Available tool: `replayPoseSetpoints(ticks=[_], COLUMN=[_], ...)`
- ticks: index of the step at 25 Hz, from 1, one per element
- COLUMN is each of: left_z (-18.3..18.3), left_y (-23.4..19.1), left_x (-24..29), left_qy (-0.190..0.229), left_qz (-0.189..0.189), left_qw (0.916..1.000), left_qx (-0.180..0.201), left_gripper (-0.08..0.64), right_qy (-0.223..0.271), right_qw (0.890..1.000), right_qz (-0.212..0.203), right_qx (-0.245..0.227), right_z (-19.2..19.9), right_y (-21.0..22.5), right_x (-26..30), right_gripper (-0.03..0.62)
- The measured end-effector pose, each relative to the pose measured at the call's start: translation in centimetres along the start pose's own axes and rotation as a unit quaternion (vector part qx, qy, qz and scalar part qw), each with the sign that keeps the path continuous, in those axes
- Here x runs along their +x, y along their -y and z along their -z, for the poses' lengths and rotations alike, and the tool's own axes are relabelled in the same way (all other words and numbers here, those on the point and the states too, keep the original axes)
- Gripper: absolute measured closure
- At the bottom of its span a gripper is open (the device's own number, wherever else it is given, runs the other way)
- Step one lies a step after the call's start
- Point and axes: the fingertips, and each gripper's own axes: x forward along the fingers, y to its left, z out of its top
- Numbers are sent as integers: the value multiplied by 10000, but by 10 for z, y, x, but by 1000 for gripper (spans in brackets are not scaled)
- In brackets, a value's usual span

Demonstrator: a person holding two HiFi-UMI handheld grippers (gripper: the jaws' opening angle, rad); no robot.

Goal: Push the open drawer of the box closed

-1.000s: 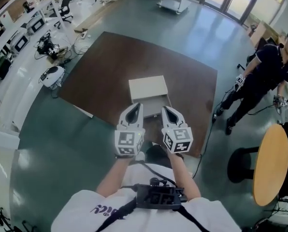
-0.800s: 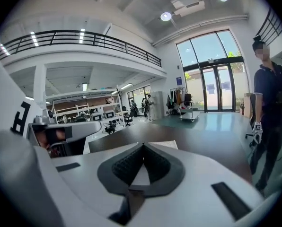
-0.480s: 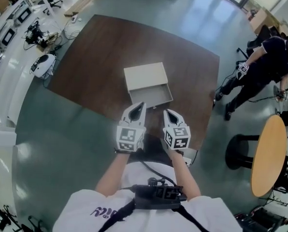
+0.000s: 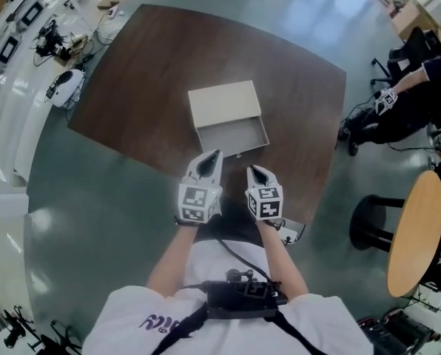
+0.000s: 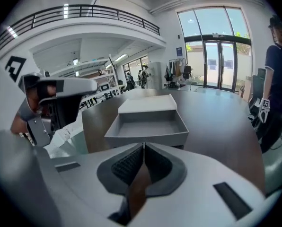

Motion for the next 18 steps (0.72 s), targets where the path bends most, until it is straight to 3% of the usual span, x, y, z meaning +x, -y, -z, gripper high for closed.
replayPoseSetpoints(ticks=[2,4,5,18], left_z=[1,1,1,7], left_y=[1,3,2,-9], left_x=[6,14,18,37], left_qy=[-21,-36,-42,-127], left_qz=[22,49,60,-129], left_qw=[10000,10000,10000,9998], left_qx=[-10,1,13,-101], left_gripper=[551,551,551,551], right_qy=[-179,-284,-315,-633], right_qw=[9998,9996,9995,9980], right_qz=[38,-31,-74,2], right_qx=[-85,-79,-59,-87], right_z=[11,18,20,42], right_y=[2,1,1,16], right_x=[12,25,32,83], right_gripper=[600,494,474,468])
